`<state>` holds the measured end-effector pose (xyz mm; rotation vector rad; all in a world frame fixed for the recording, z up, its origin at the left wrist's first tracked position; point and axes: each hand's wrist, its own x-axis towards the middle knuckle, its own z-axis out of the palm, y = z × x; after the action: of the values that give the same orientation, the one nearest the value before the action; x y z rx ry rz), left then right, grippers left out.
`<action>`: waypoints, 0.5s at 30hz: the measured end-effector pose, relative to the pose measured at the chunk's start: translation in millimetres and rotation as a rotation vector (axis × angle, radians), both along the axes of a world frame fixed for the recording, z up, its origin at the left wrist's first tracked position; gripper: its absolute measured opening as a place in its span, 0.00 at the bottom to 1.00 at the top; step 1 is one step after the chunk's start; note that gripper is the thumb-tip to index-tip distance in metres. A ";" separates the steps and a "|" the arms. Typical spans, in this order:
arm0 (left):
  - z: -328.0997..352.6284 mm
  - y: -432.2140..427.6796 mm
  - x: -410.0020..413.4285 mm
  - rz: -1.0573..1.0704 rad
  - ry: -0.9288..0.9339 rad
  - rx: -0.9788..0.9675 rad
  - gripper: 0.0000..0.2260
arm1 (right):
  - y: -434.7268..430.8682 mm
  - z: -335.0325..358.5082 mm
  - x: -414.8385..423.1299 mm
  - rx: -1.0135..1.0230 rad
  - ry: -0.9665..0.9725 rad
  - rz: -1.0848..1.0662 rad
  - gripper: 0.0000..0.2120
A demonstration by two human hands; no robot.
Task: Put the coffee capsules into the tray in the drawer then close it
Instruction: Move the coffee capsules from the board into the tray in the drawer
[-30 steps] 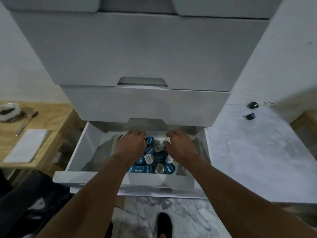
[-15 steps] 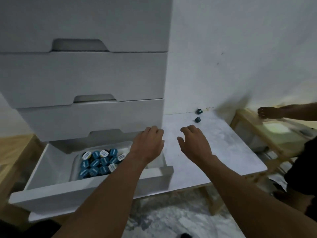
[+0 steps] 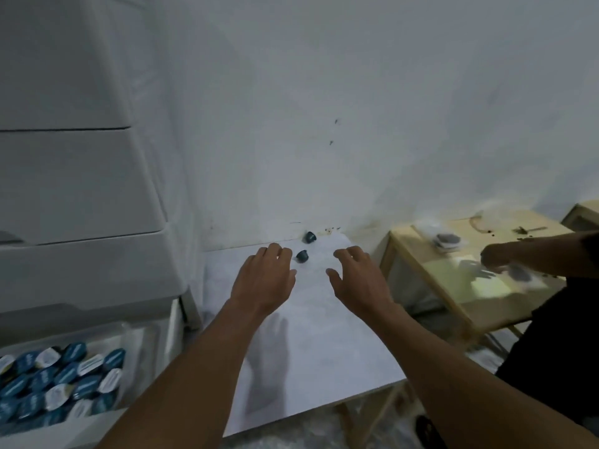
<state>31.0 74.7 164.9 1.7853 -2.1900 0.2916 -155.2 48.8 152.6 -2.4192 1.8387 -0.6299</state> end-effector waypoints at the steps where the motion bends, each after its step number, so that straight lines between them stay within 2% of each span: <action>1: -1.1 -7.5 -11.5 0.001 0.003 0.010 0.13 | -9.8 -1.0 -9.3 0.009 0.008 0.013 0.18; 5: -8.1 -40.0 -41.4 0.031 0.045 0.028 0.13 | -48.2 -6.8 -31.8 0.048 0.006 0.055 0.18; 10: -28.6 -77.7 -47.9 0.049 0.070 0.096 0.18 | -91.6 -28.1 -33.1 0.133 -0.014 0.081 0.19; 15: -56.0 -128.5 -32.1 0.054 0.046 0.150 0.13 | -137.3 -50.4 -25.8 0.180 -0.021 0.100 0.21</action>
<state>-1.1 -53.7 108.9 1.9111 -2.1861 0.0993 -181.0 -88.4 102.1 -2.3602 1.6741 -0.4594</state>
